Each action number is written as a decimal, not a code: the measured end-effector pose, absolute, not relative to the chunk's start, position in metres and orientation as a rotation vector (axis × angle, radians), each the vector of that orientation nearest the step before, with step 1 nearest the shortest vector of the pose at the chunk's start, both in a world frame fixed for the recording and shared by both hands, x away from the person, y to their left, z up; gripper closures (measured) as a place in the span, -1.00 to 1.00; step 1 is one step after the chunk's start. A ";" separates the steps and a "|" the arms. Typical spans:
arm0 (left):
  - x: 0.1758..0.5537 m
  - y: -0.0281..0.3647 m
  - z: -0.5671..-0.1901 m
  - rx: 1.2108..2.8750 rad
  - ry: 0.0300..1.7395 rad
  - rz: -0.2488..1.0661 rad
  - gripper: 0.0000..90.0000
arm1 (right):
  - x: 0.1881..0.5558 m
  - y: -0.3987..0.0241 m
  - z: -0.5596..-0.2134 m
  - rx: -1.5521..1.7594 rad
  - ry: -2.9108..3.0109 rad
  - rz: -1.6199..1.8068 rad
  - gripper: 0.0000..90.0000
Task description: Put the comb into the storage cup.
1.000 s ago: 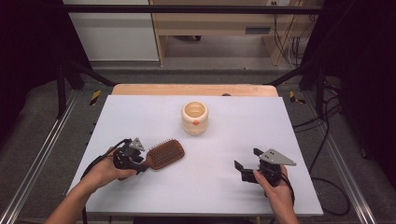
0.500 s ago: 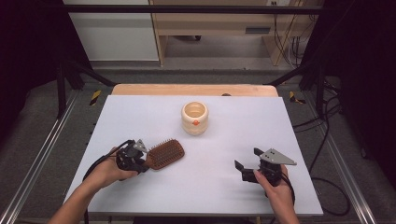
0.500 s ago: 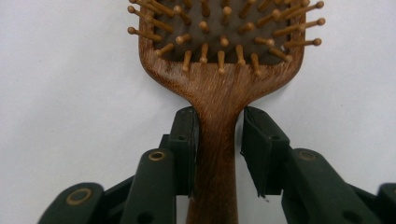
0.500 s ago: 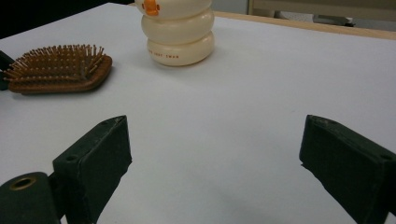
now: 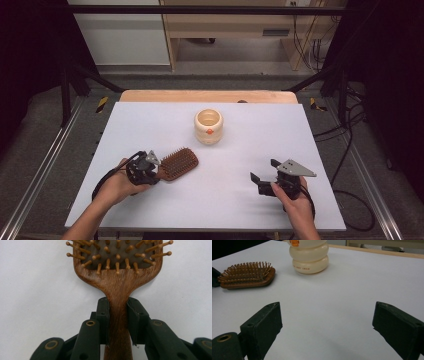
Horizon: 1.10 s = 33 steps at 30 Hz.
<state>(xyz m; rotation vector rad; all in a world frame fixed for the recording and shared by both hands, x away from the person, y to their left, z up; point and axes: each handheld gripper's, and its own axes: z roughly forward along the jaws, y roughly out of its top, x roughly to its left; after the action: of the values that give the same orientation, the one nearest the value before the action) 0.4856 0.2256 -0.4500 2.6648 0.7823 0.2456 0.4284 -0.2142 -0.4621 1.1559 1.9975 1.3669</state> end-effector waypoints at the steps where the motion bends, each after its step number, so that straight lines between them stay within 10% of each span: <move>1: 0.485 0.225 -0.450 2.666 0.782 0.250 0.61 | 0.428 -0.214 -0.462 1.153 1.997 1.369 -0.80; 33: 0.445 0.224 -0.441 2.176 0.680 0.576 0.61 | 0.428 -0.211 -0.456 1.123 1.976 1.403 -0.80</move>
<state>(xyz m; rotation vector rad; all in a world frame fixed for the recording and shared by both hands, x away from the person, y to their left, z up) 0.4450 0.2243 -0.4413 2.1765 0.6801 0.5756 0.4282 -0.2109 -0.4562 1.1232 1.9757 1.4029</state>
